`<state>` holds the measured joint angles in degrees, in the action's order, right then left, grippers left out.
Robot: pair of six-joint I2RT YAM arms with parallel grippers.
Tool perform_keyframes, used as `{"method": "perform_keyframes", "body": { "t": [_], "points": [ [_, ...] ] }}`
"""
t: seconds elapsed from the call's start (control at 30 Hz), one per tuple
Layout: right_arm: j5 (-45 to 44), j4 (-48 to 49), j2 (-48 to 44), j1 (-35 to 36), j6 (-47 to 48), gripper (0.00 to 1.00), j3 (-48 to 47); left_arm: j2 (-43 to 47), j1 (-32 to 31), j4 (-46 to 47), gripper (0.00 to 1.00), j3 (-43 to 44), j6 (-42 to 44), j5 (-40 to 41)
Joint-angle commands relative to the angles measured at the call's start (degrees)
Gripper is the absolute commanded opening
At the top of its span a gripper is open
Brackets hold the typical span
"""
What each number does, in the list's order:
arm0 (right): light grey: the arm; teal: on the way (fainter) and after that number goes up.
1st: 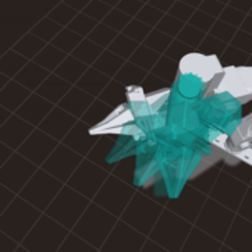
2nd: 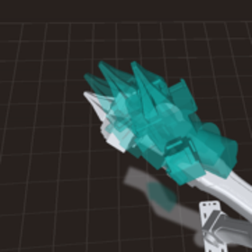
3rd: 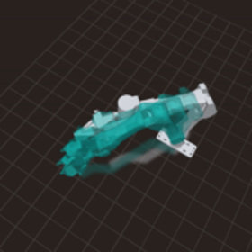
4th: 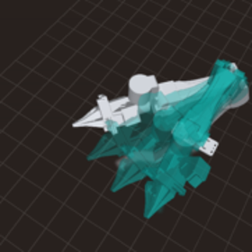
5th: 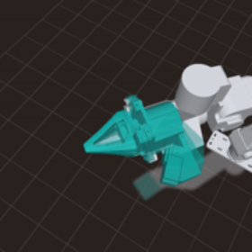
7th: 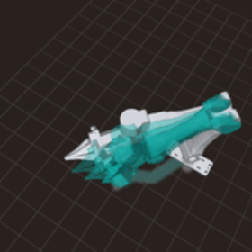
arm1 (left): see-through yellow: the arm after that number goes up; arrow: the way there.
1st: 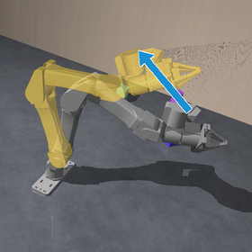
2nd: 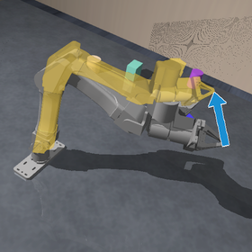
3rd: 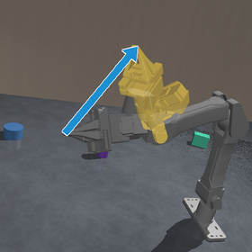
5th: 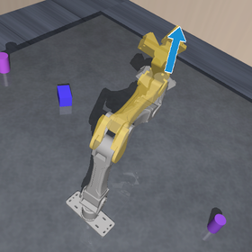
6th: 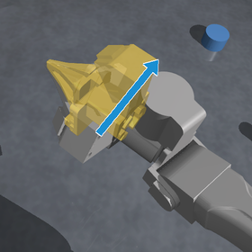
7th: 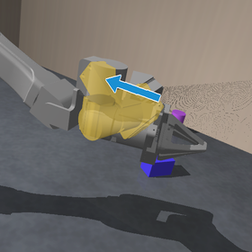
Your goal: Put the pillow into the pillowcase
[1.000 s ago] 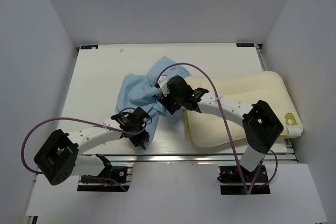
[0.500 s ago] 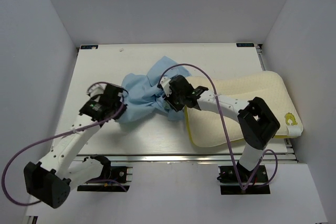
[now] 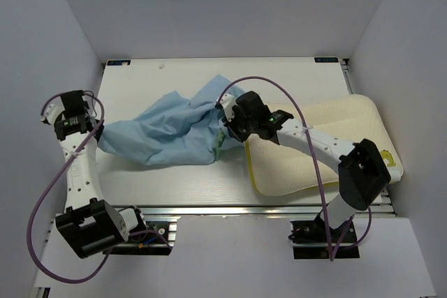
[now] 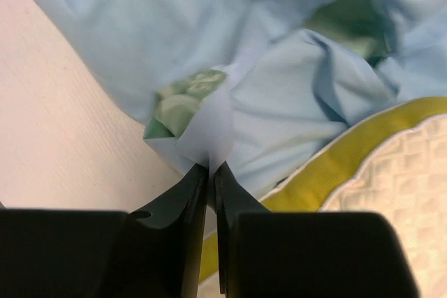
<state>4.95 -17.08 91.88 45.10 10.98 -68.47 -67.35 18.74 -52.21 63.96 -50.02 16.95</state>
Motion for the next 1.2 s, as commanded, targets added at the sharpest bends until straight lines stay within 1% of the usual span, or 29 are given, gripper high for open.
{"method": "perform_keyframes", "body": {
  "t": [0.0,0.1,0.23,0.3,0.33,0.37,0.4,0.43,0.47,0.5,0.53,0.63,0.67,0.7,0.77,0.87,0.93,1.0,1.03,1.1,1.17],
  "points": [
    [1.11,-0.24,-2.66,-1.59,0.62,0.14,-1.32,0.47,3.49,1.14,0.16,5.45,3.88,-0.43],
    [1.72,0.21,-4.24,-4.23,0.18,0.13,-1.76,-1.37,3.76,-0.61,0.16,8.27,4.23,2.99],
    [5.93,-1.11,-6.00,-7.48,0.09,0.13,-3.51,-2.96,4.63,-1.32,0.16,10.65,4.32,7.04],
    [8.48,-1.99,-7.49,-8.19,3.06,0.11,-3.25,-3.83,4.90,-1.76,0.16,11.44,4.40,8.09],
    [13.89,-2.69,-8.11,-8.27,5.52,0.12,-2.99,-4.36,5.07,-1.59,0.16,11.53,4.40,8.27],
    [17.43,-5.30,-8.64,-8.28,11.02,0.12,-2.03,-4.63,5.08,-1.50,0.16,11.45,4.49,8.27],
    [20.68,-6.81,-9.60,-8.28,12.82,0.12,-1.41,-4.80,5.08,-1.23,0.16,11.27,4.58,7.93],
    [26.19,-8.13,-9.78,-8.19,14.49,0.12,-0.97,-4.72,5.08,-1.15,0.16,11.10,4.67,7.84],
    [28.95,-12.15,-9.79,-8.01,16.25,0.11,-0.71,-4.37,5.08,-1.06,0.16,10.31,4.76,7.84],
    [31.15,-13.84,-9.87,-7.66,18.87,0.10,-0.44,-4.11,5.08,-0.80,0.16,9.87,4.93,7.66],
    [32.91,-14.64,-10.22,-7.14,19.33,0.09,0.08,-3.15,5.08,-0.62,0.16,9.34,5.02,7.57],
    [32.32,-15.26,-12.50,-3.89,21.62,0.09,4.38,-2.00,4.99,0.00,0.16,7.76,5.20,8.09],
    [31.18,-15.09,-13.29,-1.62,22.15,0.09,5.70,-1.82,5.08,0.00,0.16,7.75,5.20,8.53],
    [28.13,-14.65,-14.87,-0.38,22.50,0.08,8.15,-1.90,5.08,-0.26,0.16,8.02,5.20,9.06],
    [25.73,-15.35,-16.28,2.17,24.52,0.08,10.01,-2.43,5.08,-0.88,0.16,9.07,5.19,10.20],
    [23.18,-16.40,-19.36,3.58,26.98,0.08,13.70,-3.49,5.08,-1.58,0.16,11.00,5.11,10.91],
    [22.47,-16.41,-21.38,4.73,26.81,0.09,16.51,-4.01,5.08,-1.76,0.17,11.71,5.02,10.56],
    [22.38,-15.79,-22.79,7.45,25.50,0.09,18.80,-3.67,5.08,-1.67,0.17,11.71,4.93,9.16],
    [22.12,-14.14,-22.97,9.89,23.75,0.10,21.16,-3.32,5.08,-1.67,0.17,11.10,5.02,8.72],
    [20.03,-12.28,-22.80,12.28,22.16,0.11,23.11,-2.26,5.16,-1.15,0.17,10.31,5.19,6.88],
    [18.79,-10.87,-22.01,13.78,21.28,0.14,24.17,-0.68,5.08,-0.97,0.17,9.08,5.63,5.29]
  ]
}}
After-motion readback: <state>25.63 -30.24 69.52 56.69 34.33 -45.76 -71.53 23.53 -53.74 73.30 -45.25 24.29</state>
